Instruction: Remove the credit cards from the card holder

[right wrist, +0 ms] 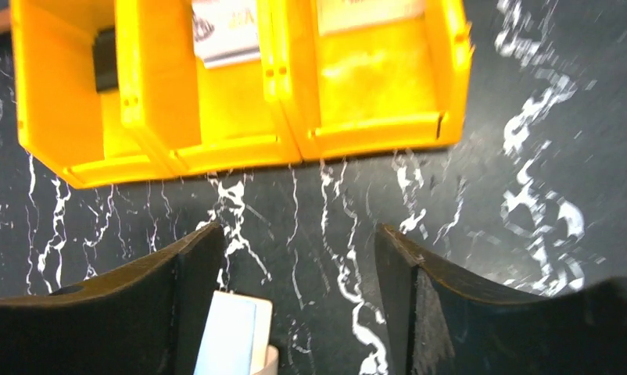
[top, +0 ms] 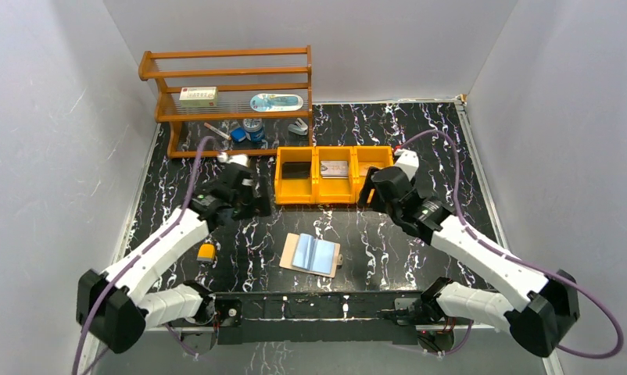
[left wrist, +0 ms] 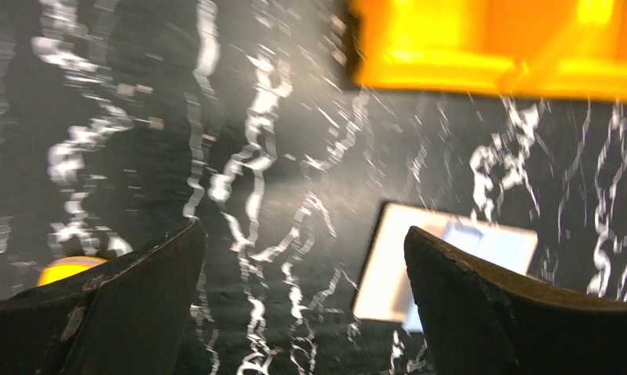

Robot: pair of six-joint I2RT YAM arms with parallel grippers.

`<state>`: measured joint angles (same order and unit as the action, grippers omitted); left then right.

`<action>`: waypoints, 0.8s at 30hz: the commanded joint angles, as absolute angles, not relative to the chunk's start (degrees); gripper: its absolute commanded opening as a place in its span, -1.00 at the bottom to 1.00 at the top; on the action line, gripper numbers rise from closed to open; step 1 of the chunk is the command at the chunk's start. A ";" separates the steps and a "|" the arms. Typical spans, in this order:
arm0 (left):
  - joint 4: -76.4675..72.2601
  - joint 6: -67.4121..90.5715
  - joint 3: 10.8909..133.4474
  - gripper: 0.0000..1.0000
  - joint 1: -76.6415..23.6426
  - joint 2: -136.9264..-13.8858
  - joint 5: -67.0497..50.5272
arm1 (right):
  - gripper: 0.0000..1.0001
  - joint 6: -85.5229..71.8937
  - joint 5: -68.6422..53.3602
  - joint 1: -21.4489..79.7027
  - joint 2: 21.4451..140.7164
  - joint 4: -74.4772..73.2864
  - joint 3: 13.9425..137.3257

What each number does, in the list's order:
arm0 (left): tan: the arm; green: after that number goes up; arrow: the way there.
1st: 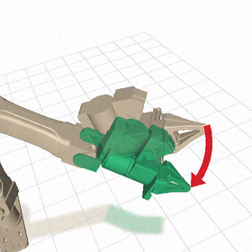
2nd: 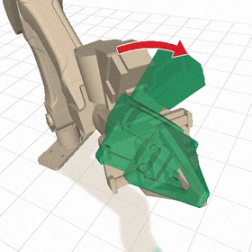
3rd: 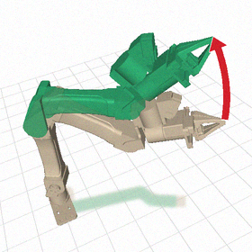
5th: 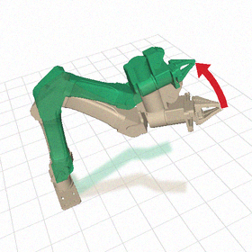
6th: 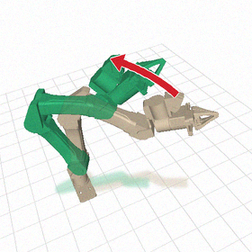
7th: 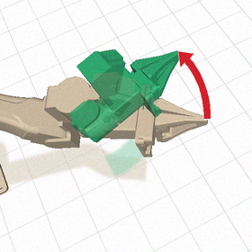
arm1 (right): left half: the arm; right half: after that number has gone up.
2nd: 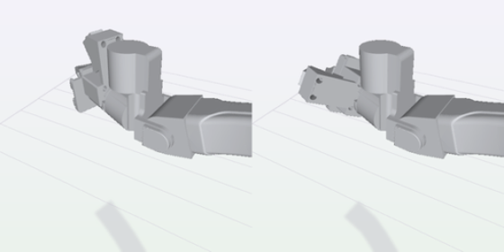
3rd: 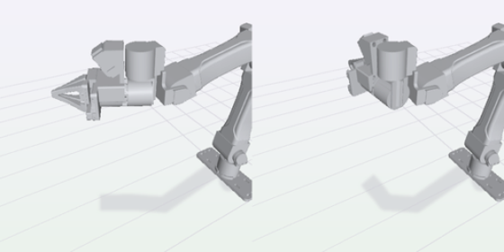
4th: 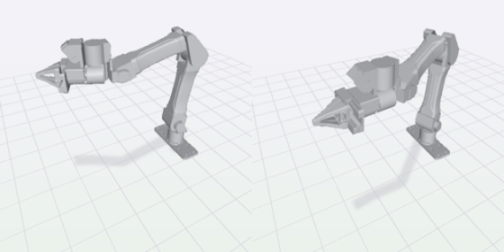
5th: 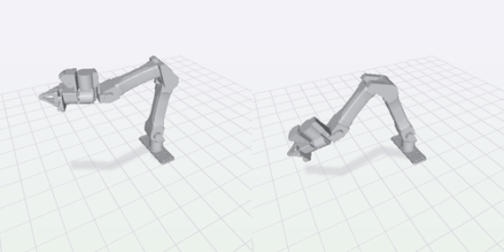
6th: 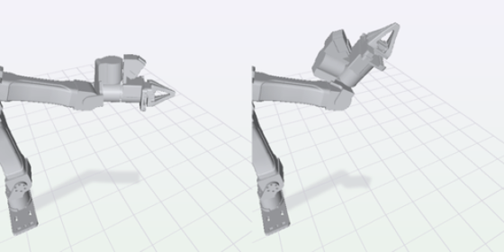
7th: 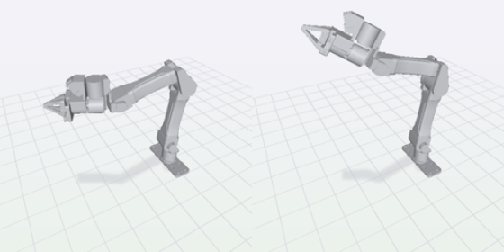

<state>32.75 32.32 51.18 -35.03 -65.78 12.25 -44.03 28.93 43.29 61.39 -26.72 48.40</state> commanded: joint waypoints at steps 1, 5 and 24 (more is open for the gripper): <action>36.90 27.95 54.33 0.97 -24.86 -58.98 16.88 | 0.63 -29.41 33.07 41.81 57.51 -21.79 52.64; 37.09 27.44 55.41 0.97 -19.89 -54.77 22.94 | 0.92 -21.57 32.05 41.75 56.55 -19.09 55.44; 38.44 24.01 65.47 0.97 -19.82 -46.21 36.15 | 0.97 -20.38 34.51 41.81 50.25 -16.88 52.47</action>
